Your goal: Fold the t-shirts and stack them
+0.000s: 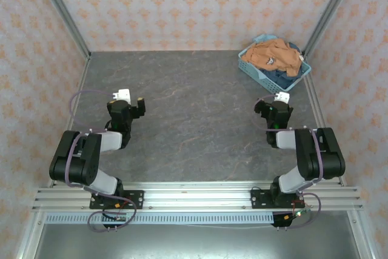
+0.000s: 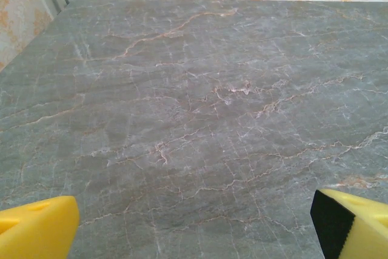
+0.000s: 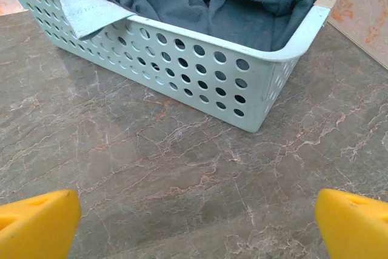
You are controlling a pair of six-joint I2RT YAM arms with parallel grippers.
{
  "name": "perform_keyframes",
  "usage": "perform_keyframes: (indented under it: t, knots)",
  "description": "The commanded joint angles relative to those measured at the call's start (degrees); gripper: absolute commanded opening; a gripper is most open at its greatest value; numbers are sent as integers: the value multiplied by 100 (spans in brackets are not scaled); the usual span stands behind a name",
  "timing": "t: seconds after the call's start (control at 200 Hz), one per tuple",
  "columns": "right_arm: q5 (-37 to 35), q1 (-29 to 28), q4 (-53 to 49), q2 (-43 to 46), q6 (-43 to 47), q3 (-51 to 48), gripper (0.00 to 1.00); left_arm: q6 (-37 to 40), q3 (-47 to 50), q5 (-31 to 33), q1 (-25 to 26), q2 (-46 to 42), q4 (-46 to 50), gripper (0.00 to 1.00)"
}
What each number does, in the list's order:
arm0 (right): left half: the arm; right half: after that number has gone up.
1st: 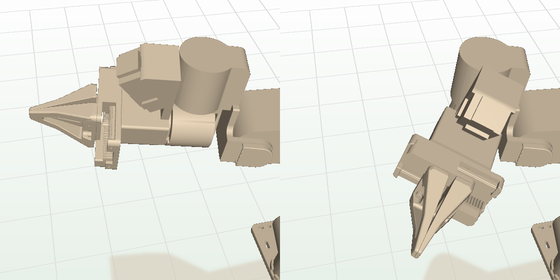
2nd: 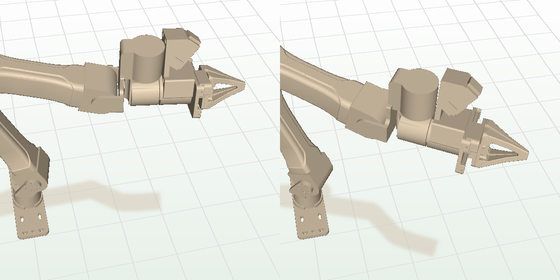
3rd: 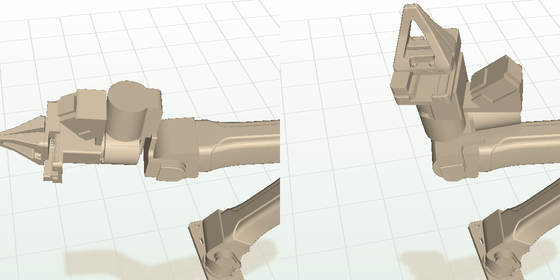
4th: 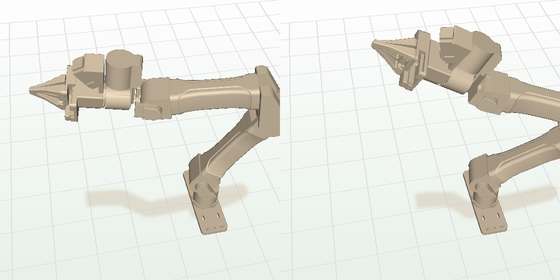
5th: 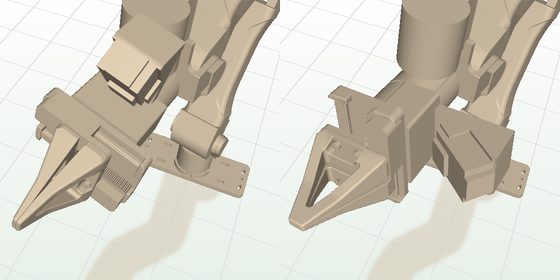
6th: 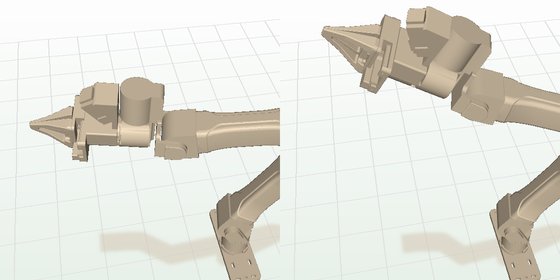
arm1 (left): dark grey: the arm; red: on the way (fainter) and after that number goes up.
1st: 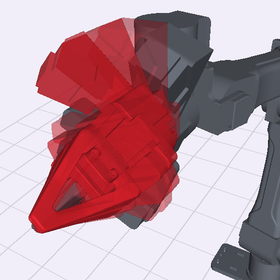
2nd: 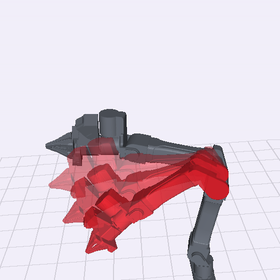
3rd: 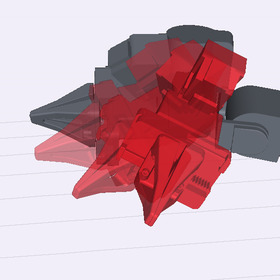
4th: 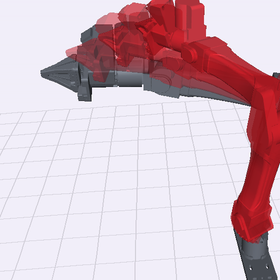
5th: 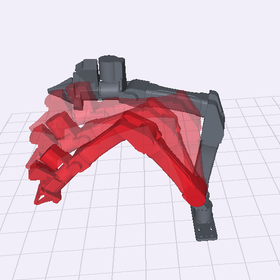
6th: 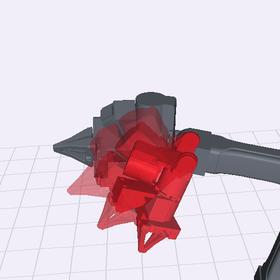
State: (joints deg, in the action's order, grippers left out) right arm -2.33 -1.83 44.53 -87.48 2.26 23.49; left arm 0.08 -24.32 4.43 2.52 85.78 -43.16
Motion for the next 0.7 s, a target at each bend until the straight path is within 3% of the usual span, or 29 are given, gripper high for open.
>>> perform_keyframes:
  t: [0.0, 0.696]
  knots:
    - [12, 22, 11, 25, 55, 43, 99, 99, -13, -56, -9, 0, 51, 100]
    - [6, 17, 91, 62, 63, 13, 99, 87, -10, -78, -15, 0, 56, 100]
